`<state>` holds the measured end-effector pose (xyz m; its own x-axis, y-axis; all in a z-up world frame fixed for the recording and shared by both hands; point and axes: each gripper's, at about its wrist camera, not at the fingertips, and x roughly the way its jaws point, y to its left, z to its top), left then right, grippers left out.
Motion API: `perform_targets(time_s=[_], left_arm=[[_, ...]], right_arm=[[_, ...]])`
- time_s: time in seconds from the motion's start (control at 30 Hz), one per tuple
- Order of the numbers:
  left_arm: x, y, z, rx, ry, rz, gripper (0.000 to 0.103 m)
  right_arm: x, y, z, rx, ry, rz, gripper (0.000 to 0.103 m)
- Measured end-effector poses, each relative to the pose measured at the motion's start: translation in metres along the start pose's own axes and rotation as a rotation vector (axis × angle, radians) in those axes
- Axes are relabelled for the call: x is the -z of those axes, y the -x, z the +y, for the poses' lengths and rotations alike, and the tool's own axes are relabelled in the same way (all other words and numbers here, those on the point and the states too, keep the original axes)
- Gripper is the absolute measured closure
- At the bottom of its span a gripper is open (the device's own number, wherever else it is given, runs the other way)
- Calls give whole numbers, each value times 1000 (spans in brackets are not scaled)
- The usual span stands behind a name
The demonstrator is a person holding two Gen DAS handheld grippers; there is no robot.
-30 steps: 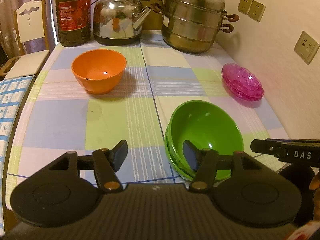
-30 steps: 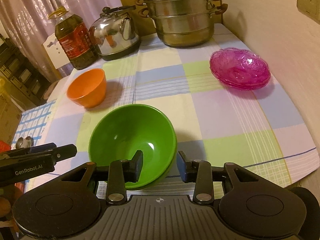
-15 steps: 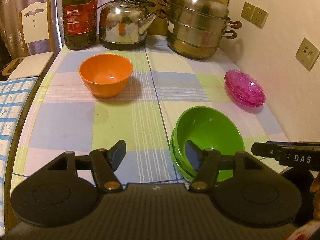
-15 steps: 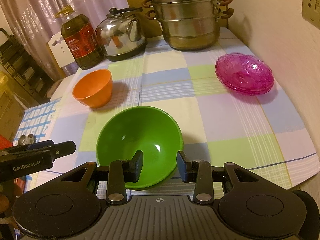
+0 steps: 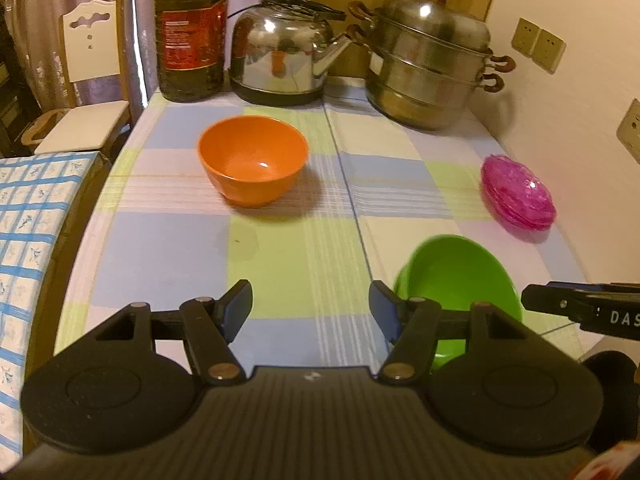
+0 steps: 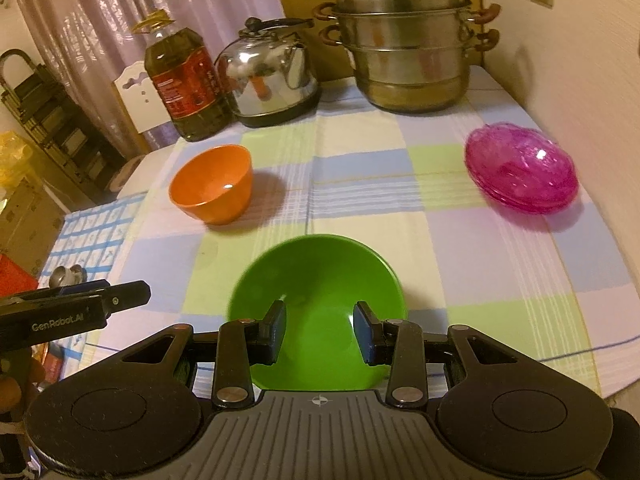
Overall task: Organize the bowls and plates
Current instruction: 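Move both tools to the orange bowl rim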
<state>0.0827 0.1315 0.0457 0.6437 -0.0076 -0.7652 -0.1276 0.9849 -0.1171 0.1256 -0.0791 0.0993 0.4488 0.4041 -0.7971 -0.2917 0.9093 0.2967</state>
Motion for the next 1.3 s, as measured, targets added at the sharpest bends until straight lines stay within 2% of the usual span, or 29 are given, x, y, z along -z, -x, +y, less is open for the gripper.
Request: perform_targets(time_s=[0.77,1.3], left_arm=[[-28,-23,46,-31,25,11,42],[-81,-84,92,-44,42,20,43]], right_arm=[[-46,-46,39,-72,51,33,65],[-105,-128,61,-118,49,88,65]])
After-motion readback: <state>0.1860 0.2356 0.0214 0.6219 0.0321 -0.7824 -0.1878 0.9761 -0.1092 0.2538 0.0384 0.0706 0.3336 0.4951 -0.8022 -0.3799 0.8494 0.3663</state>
